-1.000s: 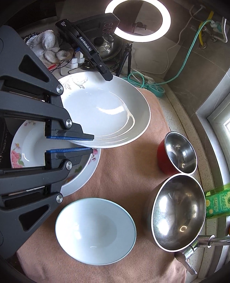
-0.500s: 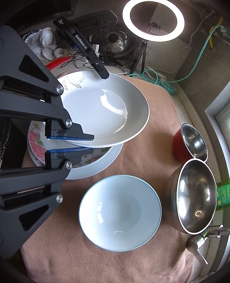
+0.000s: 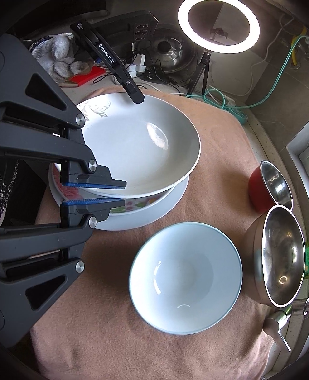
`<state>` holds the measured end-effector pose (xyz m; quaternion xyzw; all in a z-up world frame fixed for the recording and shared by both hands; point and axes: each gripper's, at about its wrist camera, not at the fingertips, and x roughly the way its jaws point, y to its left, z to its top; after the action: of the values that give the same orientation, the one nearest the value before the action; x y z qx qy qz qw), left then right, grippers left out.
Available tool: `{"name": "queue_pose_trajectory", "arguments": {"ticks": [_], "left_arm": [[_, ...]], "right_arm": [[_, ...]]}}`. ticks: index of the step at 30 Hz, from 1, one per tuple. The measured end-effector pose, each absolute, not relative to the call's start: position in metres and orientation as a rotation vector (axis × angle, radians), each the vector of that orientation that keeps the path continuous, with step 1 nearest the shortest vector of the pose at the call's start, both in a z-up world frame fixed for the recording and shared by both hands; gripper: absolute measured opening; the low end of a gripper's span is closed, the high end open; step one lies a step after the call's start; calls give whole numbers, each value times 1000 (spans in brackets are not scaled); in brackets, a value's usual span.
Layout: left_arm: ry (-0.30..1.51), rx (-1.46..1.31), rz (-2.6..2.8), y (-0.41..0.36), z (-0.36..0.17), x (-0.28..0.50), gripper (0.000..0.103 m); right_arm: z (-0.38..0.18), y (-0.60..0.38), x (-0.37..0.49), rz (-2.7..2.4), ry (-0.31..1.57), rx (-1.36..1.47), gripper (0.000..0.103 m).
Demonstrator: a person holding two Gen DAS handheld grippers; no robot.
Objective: Organize plates and bowls
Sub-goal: 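Lower the grey-leaf plate onto the pink-rose plate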
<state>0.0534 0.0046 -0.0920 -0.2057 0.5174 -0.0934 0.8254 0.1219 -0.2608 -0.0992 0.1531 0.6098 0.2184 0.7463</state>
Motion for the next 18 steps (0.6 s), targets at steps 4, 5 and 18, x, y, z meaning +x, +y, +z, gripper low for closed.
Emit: {"name": "queue_pose_trajectory", "arguments": {"ticks": [4, 5, 18], "left_arm": [[1104, -438, -195, 3, -94, 49, 9], [1106, -439, -194, 3, -95, 49, 9], [1127, -444, -184, -1, -104, 48, 9]], "right_arm": [[-100, -261, 121, 480, 1339, 327, 7], [-101, -261, 121, 480, 1340, 326, 7], [-108, -259, 122, 479, 1361, 316, 8]]}}
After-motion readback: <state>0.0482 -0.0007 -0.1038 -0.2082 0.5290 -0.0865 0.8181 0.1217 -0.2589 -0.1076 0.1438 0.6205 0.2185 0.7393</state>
